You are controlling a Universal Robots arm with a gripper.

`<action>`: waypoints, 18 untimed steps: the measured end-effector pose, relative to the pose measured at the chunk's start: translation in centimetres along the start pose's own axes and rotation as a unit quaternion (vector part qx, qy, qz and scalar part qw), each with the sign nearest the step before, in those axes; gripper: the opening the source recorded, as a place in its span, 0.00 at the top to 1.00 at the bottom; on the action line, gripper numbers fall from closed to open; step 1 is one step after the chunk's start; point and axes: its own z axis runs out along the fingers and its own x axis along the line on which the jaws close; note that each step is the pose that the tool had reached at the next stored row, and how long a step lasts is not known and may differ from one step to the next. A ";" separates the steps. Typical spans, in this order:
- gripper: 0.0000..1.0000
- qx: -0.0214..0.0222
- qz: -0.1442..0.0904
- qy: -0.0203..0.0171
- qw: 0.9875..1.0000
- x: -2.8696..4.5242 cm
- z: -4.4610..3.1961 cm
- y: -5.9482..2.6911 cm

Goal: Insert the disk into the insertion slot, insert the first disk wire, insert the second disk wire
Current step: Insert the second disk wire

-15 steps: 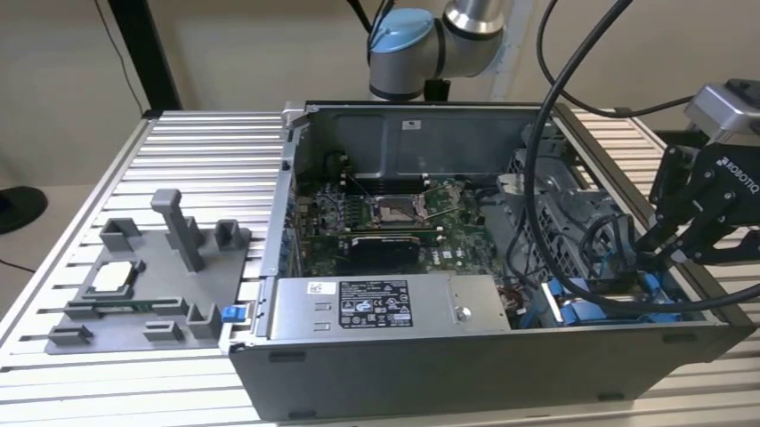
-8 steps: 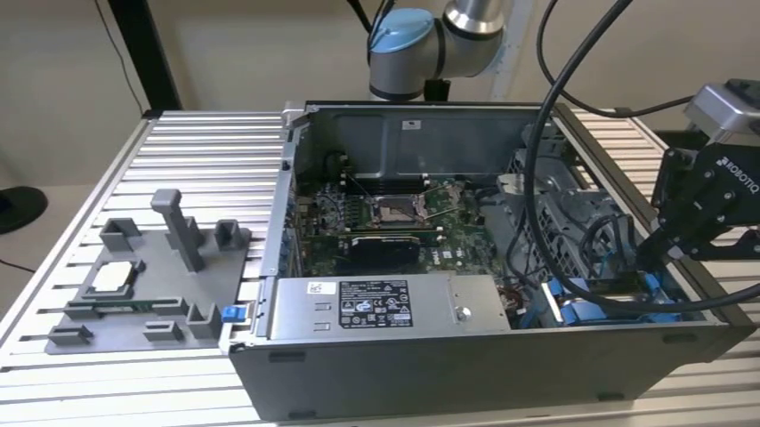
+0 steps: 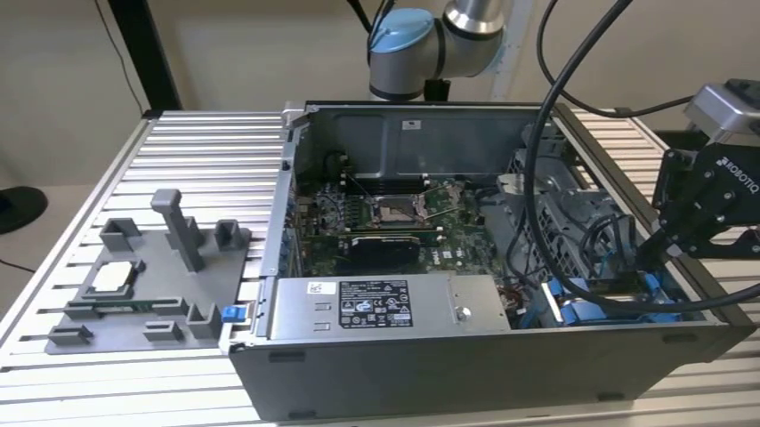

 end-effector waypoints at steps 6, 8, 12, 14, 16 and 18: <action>1.00 0.000 0.000 0.000 1.000 -0.02 -0.26 0.04; 1.00 0.000 0.000 0.000 1.000 -0.03 -0.57 0.09; 1.00 0.000 0.000 0.000 1.000 -0.07 -1.22 0.22; 1.00 0.000 0.000 0.000 1.000 -0.09 -1.53 0.31; 1.00 0.000 0.000 0.000 1.000 -0.11 -1.86 0.42; 1.00 0.000 0.000 0.000 1.000 -0.12 -2.13 0.55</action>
